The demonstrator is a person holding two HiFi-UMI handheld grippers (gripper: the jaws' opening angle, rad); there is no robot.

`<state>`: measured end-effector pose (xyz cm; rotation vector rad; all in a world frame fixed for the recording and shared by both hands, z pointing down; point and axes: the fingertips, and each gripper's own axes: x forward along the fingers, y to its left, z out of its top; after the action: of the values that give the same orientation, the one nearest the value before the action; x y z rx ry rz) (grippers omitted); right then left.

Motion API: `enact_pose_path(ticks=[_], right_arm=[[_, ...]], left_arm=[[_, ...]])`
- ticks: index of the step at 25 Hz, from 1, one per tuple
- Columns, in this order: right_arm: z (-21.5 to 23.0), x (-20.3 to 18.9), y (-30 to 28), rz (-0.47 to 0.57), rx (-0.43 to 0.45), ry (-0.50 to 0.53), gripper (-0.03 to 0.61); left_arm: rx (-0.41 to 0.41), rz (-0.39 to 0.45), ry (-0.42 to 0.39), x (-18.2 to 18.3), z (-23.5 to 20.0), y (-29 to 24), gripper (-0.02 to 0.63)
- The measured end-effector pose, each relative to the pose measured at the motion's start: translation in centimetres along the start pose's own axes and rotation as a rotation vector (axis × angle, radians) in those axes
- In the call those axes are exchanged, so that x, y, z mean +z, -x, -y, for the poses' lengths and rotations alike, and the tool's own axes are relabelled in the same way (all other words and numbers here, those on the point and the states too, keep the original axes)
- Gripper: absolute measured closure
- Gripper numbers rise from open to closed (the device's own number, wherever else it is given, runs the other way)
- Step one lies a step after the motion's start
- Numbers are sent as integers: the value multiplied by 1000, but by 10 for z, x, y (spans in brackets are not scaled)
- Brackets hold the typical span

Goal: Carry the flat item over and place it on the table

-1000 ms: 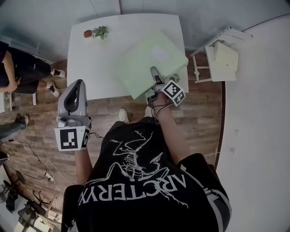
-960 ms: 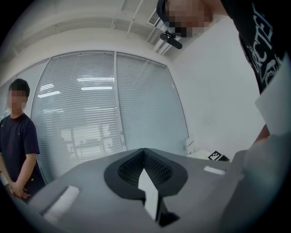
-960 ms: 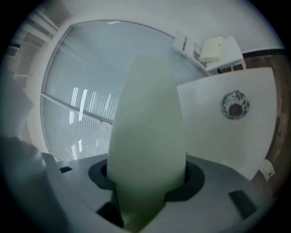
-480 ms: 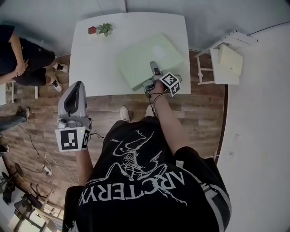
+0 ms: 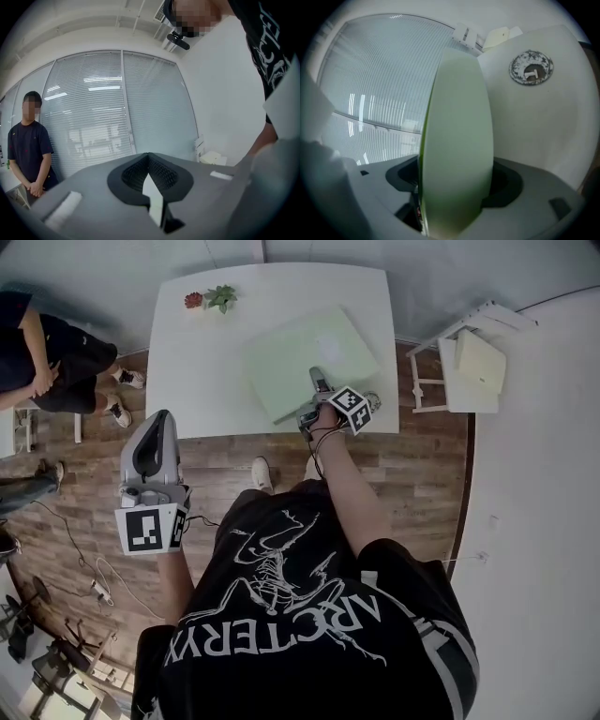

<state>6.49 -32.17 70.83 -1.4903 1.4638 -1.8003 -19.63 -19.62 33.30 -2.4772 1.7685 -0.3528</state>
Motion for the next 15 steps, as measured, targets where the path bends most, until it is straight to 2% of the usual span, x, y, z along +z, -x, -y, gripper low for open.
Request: enact_pose_path(ticks=[8, 11, 15], right_arm=[[14, 3, 9, -38, -206, 98, 189], [12, 4, 9, -39, -183, 98, 187], [9, 4, 13, -30, -70, 69, 187]], left_arm=[[-24, 13, 4, 0, 4, -1, 603], [-28, 14, 6, -1, 4, -2, 603], [-27, 19, 12, -1, 0, -1, 603]])
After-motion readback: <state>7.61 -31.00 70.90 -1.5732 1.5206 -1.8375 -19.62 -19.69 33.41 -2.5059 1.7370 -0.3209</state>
